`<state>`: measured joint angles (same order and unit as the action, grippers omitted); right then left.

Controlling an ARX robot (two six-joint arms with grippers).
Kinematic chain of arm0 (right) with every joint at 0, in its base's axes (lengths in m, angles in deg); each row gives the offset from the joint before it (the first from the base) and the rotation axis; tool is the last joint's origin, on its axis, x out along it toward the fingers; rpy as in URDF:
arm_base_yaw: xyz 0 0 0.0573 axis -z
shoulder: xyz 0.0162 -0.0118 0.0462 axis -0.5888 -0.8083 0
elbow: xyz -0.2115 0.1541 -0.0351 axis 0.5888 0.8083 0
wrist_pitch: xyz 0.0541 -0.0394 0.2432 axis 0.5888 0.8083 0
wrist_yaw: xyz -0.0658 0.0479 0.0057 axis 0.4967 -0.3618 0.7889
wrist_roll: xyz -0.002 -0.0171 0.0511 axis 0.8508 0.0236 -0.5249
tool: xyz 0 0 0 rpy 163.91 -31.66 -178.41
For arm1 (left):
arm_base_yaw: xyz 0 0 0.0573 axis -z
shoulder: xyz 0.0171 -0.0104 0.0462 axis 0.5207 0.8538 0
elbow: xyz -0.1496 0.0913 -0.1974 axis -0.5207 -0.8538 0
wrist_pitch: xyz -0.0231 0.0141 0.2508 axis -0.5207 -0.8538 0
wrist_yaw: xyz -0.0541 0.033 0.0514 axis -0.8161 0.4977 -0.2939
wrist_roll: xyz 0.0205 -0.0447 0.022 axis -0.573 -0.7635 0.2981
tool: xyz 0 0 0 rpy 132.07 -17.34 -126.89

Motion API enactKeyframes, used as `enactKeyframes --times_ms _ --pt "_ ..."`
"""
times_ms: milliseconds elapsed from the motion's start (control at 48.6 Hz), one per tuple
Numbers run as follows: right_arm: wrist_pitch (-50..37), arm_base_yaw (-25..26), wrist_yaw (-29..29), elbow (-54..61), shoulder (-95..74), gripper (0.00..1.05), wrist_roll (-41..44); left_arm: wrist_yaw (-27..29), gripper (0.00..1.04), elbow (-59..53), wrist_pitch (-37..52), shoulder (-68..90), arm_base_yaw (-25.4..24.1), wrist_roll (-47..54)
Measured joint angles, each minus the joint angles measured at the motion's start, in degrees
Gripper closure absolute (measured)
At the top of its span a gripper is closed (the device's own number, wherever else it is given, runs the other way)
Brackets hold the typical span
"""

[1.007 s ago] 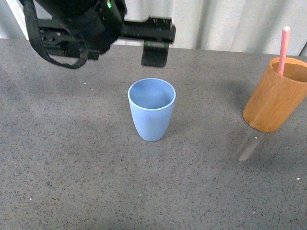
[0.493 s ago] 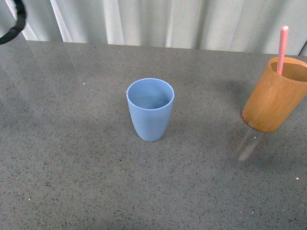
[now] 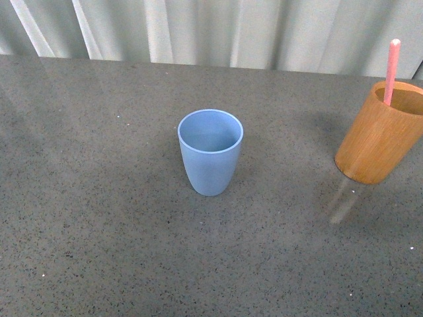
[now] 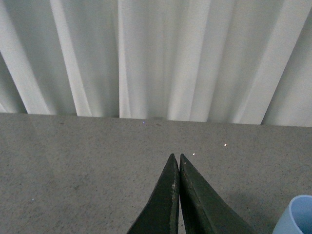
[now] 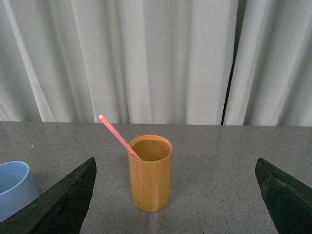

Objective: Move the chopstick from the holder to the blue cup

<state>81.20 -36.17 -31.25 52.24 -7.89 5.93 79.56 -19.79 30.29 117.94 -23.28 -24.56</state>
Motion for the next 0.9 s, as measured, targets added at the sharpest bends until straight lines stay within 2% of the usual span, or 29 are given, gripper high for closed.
enactKeyframes --times_ms 308,391,473,904 --pt "0.0 0.0 0.0 0.0 0.0 0.1 0.0 -3.3 1.01 -7.6 -5.4 -12.6 -3.3 0.0" --pt "0.0 0.0 0.0 0.0 0.0 0.1 0.0 -6.9 1.01 -9.6 -3.7 -13.6 -6.0 0.0" --pt "0.0 0.0 0.0 0.0 0.0 0.1 0.0 -7.3 1.01 -11.2 -4.1 -15.0 -7.6 0.0" --pt "0.0 0.0 0.0 0.0 0.0 0.1 0.0 -7.7 1.01 -13.2 -23.1 -37.1 -8.0 0.0"
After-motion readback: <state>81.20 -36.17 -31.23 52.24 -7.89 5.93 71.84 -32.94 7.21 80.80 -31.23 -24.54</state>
